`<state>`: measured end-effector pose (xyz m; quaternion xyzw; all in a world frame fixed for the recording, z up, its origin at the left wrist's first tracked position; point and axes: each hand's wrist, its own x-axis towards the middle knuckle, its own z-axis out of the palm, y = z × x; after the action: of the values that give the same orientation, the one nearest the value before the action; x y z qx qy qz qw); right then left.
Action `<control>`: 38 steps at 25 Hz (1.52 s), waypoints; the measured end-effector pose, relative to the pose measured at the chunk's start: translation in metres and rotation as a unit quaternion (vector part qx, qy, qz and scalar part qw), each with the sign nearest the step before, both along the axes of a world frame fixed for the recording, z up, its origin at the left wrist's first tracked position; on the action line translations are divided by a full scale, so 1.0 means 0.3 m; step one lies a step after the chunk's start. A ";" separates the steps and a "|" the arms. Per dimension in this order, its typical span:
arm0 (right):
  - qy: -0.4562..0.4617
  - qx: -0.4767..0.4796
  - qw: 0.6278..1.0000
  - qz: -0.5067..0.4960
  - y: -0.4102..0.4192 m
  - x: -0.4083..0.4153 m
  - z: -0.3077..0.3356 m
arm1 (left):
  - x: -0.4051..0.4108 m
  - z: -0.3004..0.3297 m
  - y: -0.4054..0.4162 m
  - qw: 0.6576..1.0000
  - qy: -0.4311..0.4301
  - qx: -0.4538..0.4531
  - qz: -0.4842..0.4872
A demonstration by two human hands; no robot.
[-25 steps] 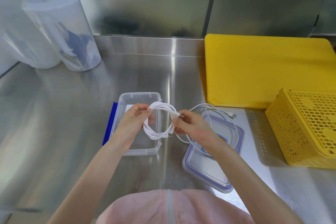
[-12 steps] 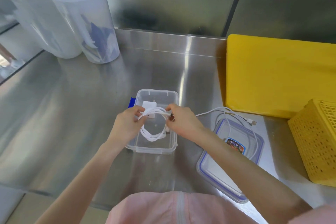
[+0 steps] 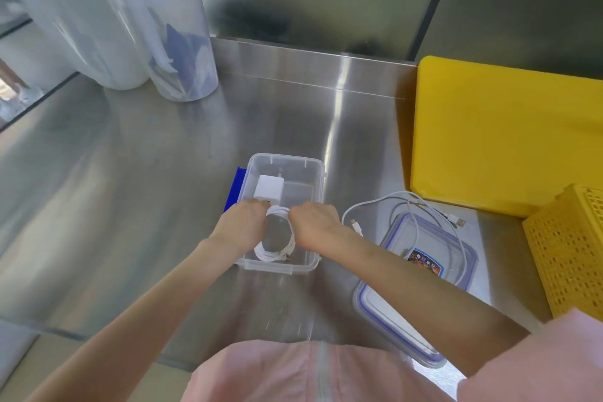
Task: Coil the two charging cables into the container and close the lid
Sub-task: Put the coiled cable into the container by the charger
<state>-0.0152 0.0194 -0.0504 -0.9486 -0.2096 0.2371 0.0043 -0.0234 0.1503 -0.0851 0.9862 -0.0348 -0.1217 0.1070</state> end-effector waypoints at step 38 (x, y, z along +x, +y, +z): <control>-0.022 0.231 0.910 -0.343 -0.527 -0.251 -0.199 | -0.032 -0.026 -0.463 0.953 0.054 0.067 -0.291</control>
<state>-0.0906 -0.1386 -0.1101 -0.9394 0.0794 0.1453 0.3002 -0.0331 0.0114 -0.0929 0.9300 -0.3065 -0.2029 0.0020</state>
